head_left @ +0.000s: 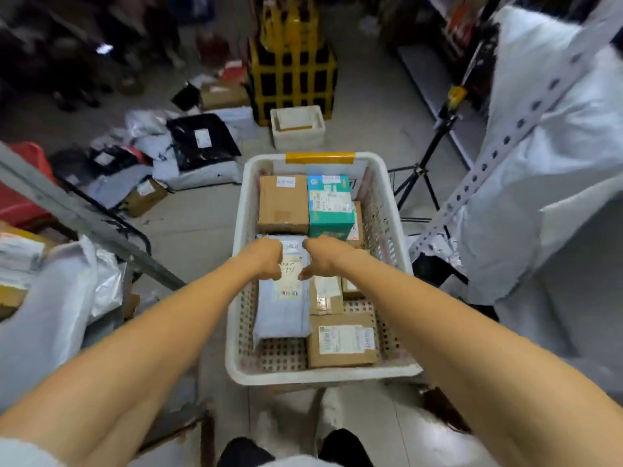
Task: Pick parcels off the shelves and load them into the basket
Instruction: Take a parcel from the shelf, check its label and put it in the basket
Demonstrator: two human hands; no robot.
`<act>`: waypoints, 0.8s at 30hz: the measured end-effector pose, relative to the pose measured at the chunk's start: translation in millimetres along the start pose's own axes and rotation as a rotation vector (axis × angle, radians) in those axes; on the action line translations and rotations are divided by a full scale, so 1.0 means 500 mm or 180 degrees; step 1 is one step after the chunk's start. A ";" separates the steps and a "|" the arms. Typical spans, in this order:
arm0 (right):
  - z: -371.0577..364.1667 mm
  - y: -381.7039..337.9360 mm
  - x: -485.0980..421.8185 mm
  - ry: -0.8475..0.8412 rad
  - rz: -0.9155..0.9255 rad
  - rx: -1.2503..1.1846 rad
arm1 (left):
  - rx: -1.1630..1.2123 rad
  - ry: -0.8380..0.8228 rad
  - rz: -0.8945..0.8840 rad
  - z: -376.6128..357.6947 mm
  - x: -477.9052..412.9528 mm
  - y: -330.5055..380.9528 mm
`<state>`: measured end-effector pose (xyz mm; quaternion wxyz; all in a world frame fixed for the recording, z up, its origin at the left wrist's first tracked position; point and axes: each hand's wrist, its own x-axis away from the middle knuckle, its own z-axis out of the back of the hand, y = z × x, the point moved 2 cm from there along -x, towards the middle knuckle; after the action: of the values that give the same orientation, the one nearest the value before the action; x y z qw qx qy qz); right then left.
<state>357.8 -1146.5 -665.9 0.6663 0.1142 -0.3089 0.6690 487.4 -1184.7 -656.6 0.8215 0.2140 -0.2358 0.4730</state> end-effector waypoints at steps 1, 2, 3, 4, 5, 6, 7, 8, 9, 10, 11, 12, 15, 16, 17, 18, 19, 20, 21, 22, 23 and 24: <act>0.025 -0.005 0.027 0.0082 0.0021 0.0058 | -0.0112 0.0059 -0.0042 0.026 0.016 0.008; 0.047 -0.010 0.052 0.0169 0.0033 0.0134 | -0.0244 0.0156 -0.0068 0.052 0.032 0.016; 0.068 -0.016 0.078 0.0253 0.0016 0.0259 | -0.0402 0.0312 -0.0107 0.081 0.049 0.026; 0.087 -0.022 0.105 0.0316 -0.0033 0.0392 | -0.0544 0.0487 -0.0164 0.109 0.067 0.038; 0.104 -0.028 0.131 0.0372 -0.0121 0.0470 | -0.0643 0.0654 -0.0250 0.132 0.082 0.049; 0.119 -0.034 0.159 0.0459 -0.0216 0.0475 | -0.0675 0.0797 -0.0367 0.154 0.101 0.063; 0.134 -0.039 0.191 0.0546 -0.0327 0.0435 | -0.0692 0.0915 -0.0509 0.171 0.118 0.076; 0.149 -0.045 0.227 0.0634 -0.0411 0.0374 | -0.0733 0.0985 -0.0641 0.184 0.136 0.088; 0.160 -0.053 0.267 0.0700 -0.0466 0.0304 | -0.0806 0.1029 -0.0761 0.193 0.154 0.099; 0.167 -0.061 0.307 0.0765 -0.0511 0.0220 | -0.0881 0.1043 -0.0874 0.197 0.173 0.111; 0.170 -0.065 0.344 0.0843 -0.0587 0.0143 | -0.0961 0.1070 -0.0999 0.199 0.191 0.125; 0.167 -0.065 0.380 0.0925 -0.0688 0.0088 | -0.1037 0.1094 -0.1110 0.198 0.208 0.140; 0.132 -0.041 0.472 0.1161 -0.1083 -0.0147 | -0.1175 0.1118 -0.1425 0.188 0.255 0.201; 0.114 -0.028 0.505 0.1231 -0.1212 -0.0277 | -0.1204 0.1107 -0.1558 0.182 0.271 0.228; 0.093 -0.014 0.540 0.1271 -0.1354 -0.0404 | -0.1246 0.1088 -0.1695 0.175 0.287 0.255; 0.070 -0.001 0.579 0.1282 -0.1501 -0.0497 | -0.1292 0.1056 -0.1833 0.164 0.303 0.284; 0.046 0.012 0.620 0.1264 -0.1649 -0.0547 | -0.1320 0.1027 -0.1979 0.151 0.321 0.315; 0.021 0.028 0.661 0.1231 -0.1802 -0.0582 | -0.1327 0.0997 -0.2131 0.136 0.338 0.349; 0.000 0.041 0.704 0.1223 -0.1939 -0.0638 | -0.1332 0.0967 -0.2290 0.121 0.356 0.384; -0.020 0.056 0.748 0.1250 -0.2060 -0.0723 | -0.1361 0.0937 -0.2449 0.106 0.374 0.422; -0.036 0.071 0.791 0.1322 -0.2150 -0.0812 | -0.1395 0.0917 -0.2608 0.092 0.394 0.460; -0.050 0.084 0.835 0.1380 -0.2246 -0.0889 | -0.1399 0.0906 -0.2769 0.081 0.413 0.499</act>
<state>287.9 -786.0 -460.9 0.9126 -0.0216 -0.1915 0.3607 352.2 -953.2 -470.6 0.9921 0.0479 -0.1044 0.0507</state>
